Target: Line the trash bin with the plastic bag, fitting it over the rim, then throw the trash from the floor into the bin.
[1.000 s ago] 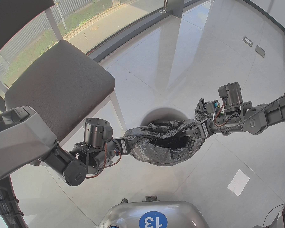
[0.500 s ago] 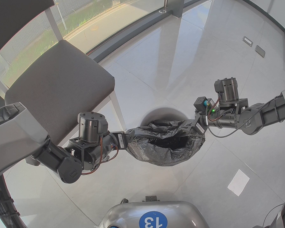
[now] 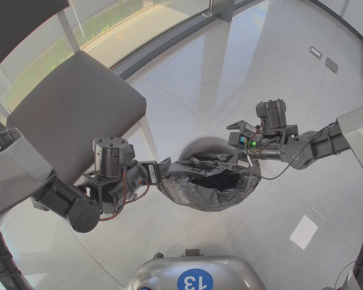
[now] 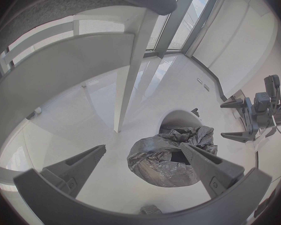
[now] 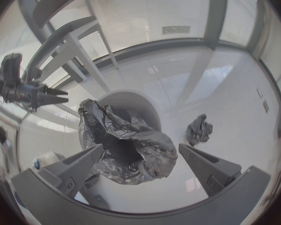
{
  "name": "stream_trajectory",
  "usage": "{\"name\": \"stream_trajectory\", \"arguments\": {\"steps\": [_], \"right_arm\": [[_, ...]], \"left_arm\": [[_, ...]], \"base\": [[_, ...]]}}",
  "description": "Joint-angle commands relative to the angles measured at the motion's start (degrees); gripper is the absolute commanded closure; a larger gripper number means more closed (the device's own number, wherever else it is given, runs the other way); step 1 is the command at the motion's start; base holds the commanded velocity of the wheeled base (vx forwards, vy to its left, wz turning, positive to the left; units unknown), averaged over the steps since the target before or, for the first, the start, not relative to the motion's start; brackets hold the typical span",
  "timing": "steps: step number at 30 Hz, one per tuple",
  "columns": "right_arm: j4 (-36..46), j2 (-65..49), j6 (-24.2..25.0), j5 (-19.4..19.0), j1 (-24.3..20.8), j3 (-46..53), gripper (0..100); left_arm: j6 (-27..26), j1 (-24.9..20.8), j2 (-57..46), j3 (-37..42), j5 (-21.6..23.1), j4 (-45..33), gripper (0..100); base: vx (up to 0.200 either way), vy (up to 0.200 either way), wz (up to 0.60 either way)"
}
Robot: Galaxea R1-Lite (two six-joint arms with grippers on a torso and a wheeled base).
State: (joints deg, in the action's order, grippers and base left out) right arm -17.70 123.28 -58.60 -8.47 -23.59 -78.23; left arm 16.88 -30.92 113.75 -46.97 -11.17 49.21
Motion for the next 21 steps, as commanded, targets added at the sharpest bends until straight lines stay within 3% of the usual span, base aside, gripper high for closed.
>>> {"name": "stream_trajectory", "arguments": {"steps": [1, 9, 21], "right_arm": [[0.9, 1.8, 0.5, -0.1, -0.4, 1.6, 0], [0.9, 1.7, 0.2, -0.1, -0.3, 5.4, 0], [0.4, 5.9, -1.2, -0.1, 0.5, 2.7, 0]], "left_arm": [[0.0, 0.0, -0.5, -0.1, -0.1, 0.0, 0], [0.0, 0.2, -0.4, -0.4, 0.0, 0.0, 0], [-0.4, 0.2, 0.0, -0.9, 0.1, 0.2, 0]], "base": [[0.000, 0.000, 0.00], [0.000, 0.000, 0.00], [0.000, 0.000, 0.00]]}}
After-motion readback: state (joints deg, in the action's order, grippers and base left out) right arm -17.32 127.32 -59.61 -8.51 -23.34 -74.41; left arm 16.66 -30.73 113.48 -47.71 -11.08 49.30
